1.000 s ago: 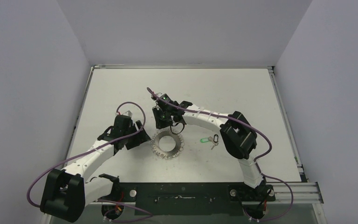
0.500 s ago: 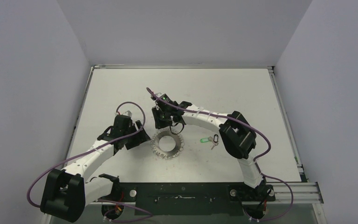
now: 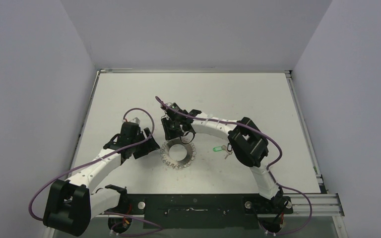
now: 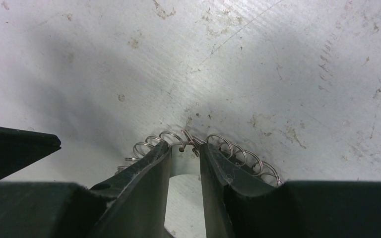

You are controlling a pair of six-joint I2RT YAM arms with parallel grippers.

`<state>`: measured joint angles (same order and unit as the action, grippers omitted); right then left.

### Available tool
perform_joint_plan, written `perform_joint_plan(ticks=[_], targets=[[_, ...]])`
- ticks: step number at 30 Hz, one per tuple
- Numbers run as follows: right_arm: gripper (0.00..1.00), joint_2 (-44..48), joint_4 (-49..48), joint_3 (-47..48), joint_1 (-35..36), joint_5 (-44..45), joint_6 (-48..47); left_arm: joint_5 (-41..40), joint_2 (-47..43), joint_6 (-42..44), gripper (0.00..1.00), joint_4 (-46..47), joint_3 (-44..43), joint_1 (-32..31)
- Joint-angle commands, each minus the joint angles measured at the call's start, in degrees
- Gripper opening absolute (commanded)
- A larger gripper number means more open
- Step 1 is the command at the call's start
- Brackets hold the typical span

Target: Put the keys on the keyring

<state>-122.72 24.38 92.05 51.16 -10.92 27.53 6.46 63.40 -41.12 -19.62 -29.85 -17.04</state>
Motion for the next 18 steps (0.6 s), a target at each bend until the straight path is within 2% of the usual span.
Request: perform_joint_plan(ticks=[1, 11, 18], targets=[[0.3, -0.37, -1.0, 2.36, 0.38, 0.1, 0.35, 0.5, -0.62, 0.8, 0.64, 0.54, -1.17, 0.51], [0.26, -1.19, -1.79, 2.01, 0.33, -0.86, 0.68, 0.57, -0.64, 0.87, 0.64, 0.54, -1.18, 0.68], [0.31, -1.36, -0.94, 1.9, 0.35, 0.93, -0.08, 0.58, -0.6, 0.85, 0.64, 0.54, -1.18, 0.84]])
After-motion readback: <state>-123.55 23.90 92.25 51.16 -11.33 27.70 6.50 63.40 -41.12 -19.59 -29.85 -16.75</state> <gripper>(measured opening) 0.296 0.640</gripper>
